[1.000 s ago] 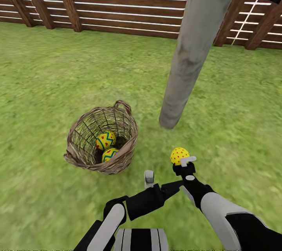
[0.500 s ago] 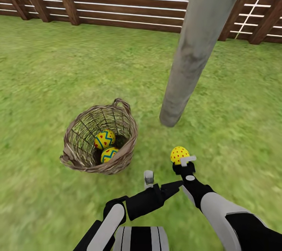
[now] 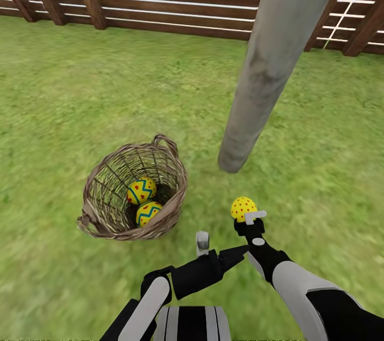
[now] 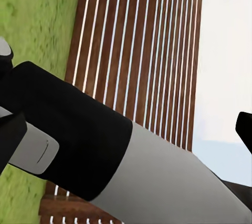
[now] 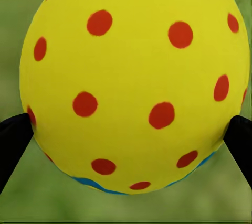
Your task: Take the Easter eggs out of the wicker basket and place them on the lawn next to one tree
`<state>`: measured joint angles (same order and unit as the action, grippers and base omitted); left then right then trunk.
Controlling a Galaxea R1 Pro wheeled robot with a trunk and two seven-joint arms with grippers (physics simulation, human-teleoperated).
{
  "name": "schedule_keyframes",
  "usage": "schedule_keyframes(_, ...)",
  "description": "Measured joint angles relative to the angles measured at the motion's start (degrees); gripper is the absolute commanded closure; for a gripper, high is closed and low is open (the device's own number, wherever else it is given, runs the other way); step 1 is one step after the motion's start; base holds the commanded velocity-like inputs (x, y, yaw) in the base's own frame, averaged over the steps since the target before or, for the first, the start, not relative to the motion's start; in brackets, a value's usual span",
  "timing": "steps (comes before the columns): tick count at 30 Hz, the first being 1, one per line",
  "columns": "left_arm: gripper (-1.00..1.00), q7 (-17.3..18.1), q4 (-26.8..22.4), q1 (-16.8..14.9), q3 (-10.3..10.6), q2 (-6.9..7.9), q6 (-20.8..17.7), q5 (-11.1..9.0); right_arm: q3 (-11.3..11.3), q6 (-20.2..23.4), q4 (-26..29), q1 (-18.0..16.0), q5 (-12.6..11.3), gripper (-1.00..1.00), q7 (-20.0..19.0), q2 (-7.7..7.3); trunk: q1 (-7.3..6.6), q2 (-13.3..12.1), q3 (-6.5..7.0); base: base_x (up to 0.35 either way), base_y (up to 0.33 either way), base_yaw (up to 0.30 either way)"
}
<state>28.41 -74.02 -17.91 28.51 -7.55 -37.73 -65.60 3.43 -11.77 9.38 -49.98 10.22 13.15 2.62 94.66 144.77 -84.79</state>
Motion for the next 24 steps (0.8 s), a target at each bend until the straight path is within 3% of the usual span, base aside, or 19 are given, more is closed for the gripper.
schedule_keyframes(6, -1.00, 0.0, 0.0, 0.0, 0.0, 0.00, 0.0, 0.0, 0.3, -0.1, 0.3, 0.0, 0.7, 1.00, 0.2, -0.05, 0.10, 0.1, -1.10, 0.000, 0.000, 0.000)
schedule_keyframes(8, -1.00, 0.0, 0.0, 0.0, 0.0, 0.00, 0.0, 0.0, 0.0, -2.1, 0.5, 0.0, 0.5, 1.00, 0.2, -0.07, 0.15, 0.1, -1.54, 0.000, 0.000, 0.000)
schedule_keyframes(10, -1.00, 0.0, 0.0, 0.0, 0.0, 0.01, 0.0, 0.0, 0.2, -0.1, 1.5, 0.0, 0.5, 1.00, 0.2, -0.06, 0.16, 0.1, -1.55, 0.000, 0.000, 0.000)
schedule_keyframes(20, -1.00, 0.0, 0.0, 0.0, 0.0, 0.09, 0.0, 0.0, 0.2, 0.5, 1.9, 0.0, 0.5, 1.00, 0.5, -0.06, 0.16, 0.1, -1.55, 0.000, 0.000, 0.000)
schedule_keyframes(21, -1.00, 0.0, 0.0, 0.0, 0.0, 0.09, 0.0, 0.0, 0.2, 0.6, 1.9, 0.0, 0.5, -1.00, 0.4, -0.06, 0.16, 0.1, -1.55, 0.000, 0.000, 0.000)
schedule_keyframes(24, -1.00, 0.0, 0.0, 0.0, 0.0, 0.09, 0.0, 0.0, -0.2, 0.7, 0.1, 0.0, -0.1, -1.00, 0.3, -0.07, 0.18, 0.1, -1.56, 0.000, 0.000, 0.000)
